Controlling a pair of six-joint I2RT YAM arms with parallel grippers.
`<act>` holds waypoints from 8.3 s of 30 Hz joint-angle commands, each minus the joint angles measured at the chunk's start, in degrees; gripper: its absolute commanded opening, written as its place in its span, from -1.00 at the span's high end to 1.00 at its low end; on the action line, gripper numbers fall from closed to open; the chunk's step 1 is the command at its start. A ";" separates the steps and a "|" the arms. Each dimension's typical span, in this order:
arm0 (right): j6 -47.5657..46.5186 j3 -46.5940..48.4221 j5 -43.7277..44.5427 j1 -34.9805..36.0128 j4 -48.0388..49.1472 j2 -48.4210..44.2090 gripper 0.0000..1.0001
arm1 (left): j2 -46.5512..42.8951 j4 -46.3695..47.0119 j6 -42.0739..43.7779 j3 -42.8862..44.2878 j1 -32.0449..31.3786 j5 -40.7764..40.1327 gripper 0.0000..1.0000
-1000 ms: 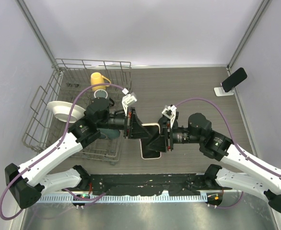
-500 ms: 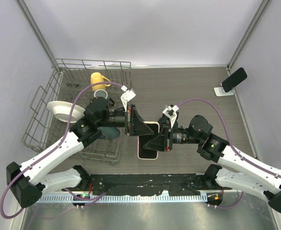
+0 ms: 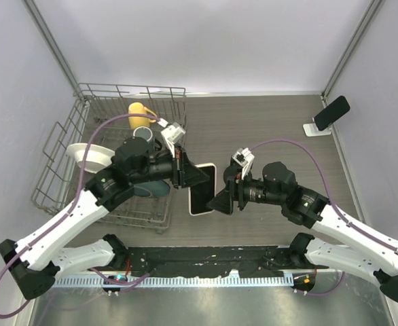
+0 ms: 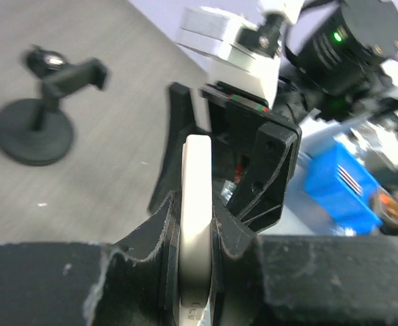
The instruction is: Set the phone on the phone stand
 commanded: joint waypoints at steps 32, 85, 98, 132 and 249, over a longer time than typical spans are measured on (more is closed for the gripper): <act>-4.21 17.33 63.87 -2.23 -25.33 15.58 0.33 | -5.09 -6.69 6.60 3.18 -0.01 -13.38 1.00; -28.91 8.27 12.20 -12.60 -9.16 13.82 0.99 | 27.69 58.68 19.52 4.85 1.75 41.98 1.00; -28.82 8.62 9.99 -14.44 -10.04 14.43 0.99 | 43.33 101.15 -15.17 7.30 7.46 47.43 1.00; -32.16 13.72 0.15 -16.55 -14.78 16.10 0.99 | 47.47 101.15 -2.54 3.36 9.57 44.89 1.00; -15.46 -4.38 17.38 -4.95 -0.98 -2.00 -0.37 | 29.71 36.95 27.44 -1.91 5.00 36.37 1.00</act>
